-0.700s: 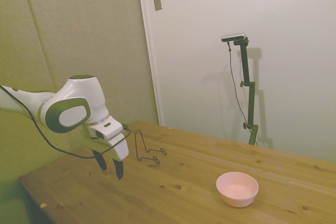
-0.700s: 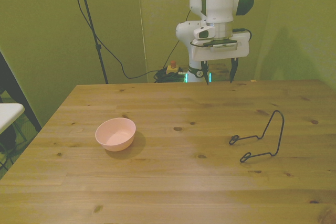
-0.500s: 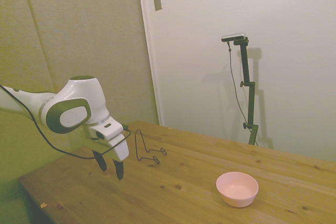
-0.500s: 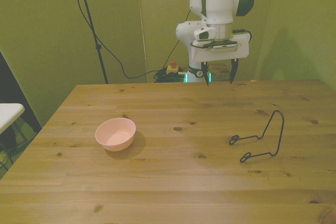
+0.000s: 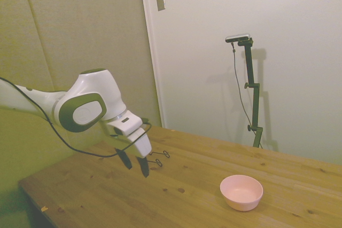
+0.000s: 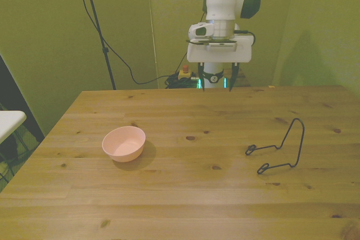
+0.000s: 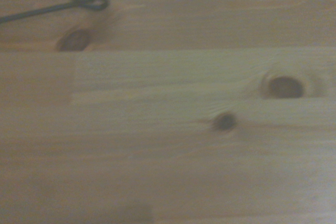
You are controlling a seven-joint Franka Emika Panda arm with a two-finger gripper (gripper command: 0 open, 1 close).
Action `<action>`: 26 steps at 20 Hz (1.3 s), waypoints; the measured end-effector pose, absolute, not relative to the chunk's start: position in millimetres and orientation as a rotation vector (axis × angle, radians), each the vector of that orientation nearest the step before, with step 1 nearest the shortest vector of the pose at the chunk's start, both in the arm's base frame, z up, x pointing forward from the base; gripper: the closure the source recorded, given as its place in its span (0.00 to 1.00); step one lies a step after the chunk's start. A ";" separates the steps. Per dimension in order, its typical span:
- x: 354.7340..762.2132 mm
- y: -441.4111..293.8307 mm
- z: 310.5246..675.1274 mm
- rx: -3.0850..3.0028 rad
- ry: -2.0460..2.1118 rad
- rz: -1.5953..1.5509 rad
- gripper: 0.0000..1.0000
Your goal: Load the bowl
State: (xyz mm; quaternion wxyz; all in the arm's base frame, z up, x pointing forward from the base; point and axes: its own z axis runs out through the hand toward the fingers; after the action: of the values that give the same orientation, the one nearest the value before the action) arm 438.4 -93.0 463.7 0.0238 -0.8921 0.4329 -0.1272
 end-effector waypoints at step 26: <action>569.2 -276.8 385.2 -2.718 1.576 -0.399 0.00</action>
State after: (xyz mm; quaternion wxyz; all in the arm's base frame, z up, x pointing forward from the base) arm 569.2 -276.8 385.2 -0.0126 -0.8582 0.4975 -0.1259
